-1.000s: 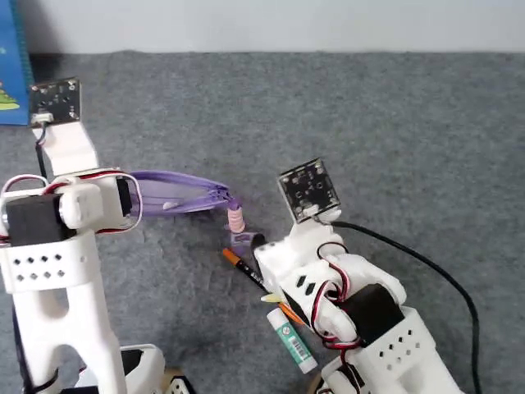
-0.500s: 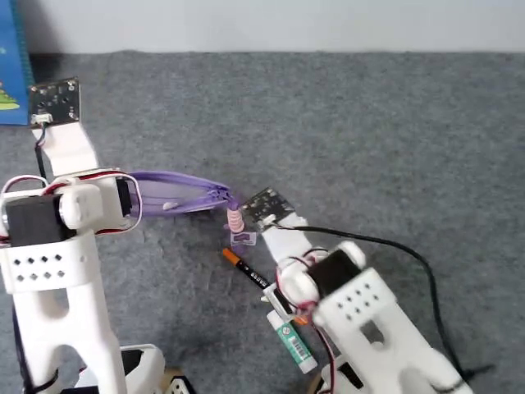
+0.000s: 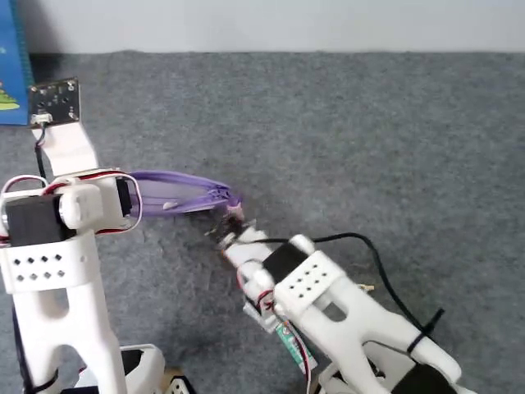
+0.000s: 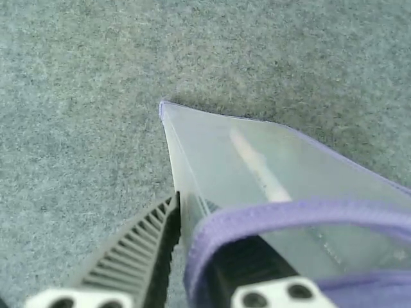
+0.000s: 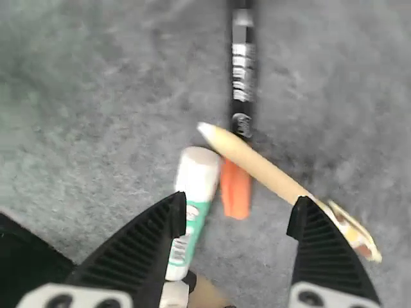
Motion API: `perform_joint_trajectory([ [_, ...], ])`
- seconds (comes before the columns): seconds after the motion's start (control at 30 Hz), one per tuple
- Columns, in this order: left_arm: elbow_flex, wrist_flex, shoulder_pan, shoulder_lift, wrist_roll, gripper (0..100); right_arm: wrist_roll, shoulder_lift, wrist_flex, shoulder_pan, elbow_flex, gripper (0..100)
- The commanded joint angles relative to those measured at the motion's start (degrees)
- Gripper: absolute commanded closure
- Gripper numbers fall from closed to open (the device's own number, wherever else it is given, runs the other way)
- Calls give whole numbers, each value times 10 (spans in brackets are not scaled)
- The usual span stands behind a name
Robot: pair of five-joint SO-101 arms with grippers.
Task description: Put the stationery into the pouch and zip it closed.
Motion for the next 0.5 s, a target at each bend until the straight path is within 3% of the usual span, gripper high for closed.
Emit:
perform_joint_trajectory([
  [0.0, -2, -10, -3, -3, -6, 989, 1, 0, -62, -13, -6, 736],
  [0.2, -2, -10, -3, -3, -6, 989, 4, 0, -178, -12, 87, 736],
  [0.47, -2, -10, -3, -4, -6, 989, 6, 6, -193, 63, 103, 738],
])
